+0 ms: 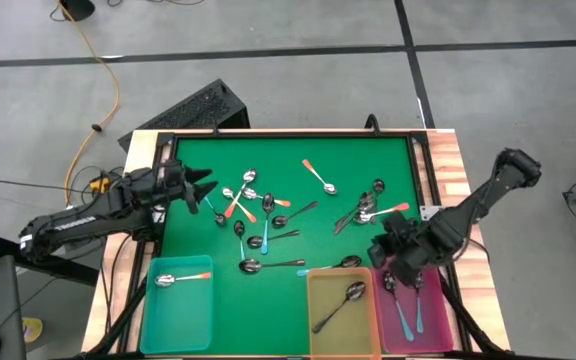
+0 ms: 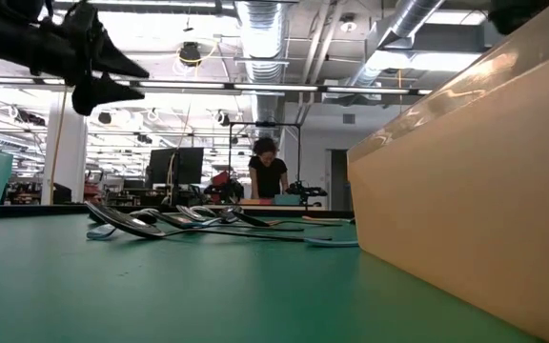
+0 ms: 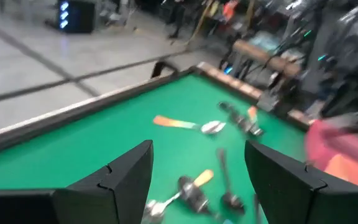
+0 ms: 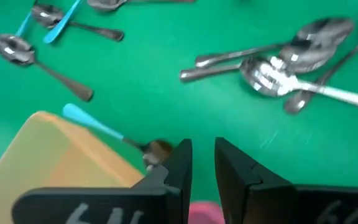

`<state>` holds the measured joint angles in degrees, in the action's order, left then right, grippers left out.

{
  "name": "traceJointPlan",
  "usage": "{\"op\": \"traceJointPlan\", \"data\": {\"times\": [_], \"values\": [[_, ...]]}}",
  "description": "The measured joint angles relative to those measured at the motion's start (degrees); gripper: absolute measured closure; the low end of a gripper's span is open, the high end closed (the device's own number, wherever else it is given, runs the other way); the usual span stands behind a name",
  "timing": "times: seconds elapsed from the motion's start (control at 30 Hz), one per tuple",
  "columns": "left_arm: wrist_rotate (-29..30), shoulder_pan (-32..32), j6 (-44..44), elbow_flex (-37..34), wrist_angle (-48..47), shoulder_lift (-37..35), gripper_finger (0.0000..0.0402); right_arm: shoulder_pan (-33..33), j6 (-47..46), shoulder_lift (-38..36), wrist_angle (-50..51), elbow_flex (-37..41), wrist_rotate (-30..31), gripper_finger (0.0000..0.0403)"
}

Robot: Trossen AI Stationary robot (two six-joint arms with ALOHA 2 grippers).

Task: Sort silverware by color (type)
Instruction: Put the orange spoon into the green bin

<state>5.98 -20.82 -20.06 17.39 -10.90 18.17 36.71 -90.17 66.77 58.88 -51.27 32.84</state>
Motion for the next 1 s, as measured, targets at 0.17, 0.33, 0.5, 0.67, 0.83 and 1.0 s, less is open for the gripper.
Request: {"op": "traceJointPlan", "data": {"times": [0.17, 0.33, 0.5, 0.67, 0.83, 1.0], "values": [[2.4, 0.0, -2.6, 0.0, -4.7, 4.5, 0.0164, -5.0, 7.0, 0.0, -2.4, 0.0, -1.5, 0.0323], [-4.3, 0.0, 0.3, 0.0, -5.1, 9.6, 0.0164, -8.5, 14.3, 0.0, -5.1, 0.0, -1.6, 0.0323], [-6.5, 0.0, 2.0, 0.0, -5.1, 13.0, 0.0164, -11.5, 18.7, 0.0, -5.9, 0.0, -1.9, 0.0323], [-1.8, 0.0, 1.8, 0.0, -4.2, 16.2, 0.0164, -14.5, 18.9, 0.0, -5.9, 0.0, -1.8, 0.0323], [3.3, 0.0, 0.2, 0.0, -2.4, 19.6, 0.0164, -16.7, 20.2, 0.0, -6.1, 0.0, -1.4, 0.0323], [6.1, 0.6, -0.1, 0.0, 1.5, 23.3, 0.0164, -18.2, 20.2, 0.1, -6.3, 0.0, -1.4, 0.0323]]}}
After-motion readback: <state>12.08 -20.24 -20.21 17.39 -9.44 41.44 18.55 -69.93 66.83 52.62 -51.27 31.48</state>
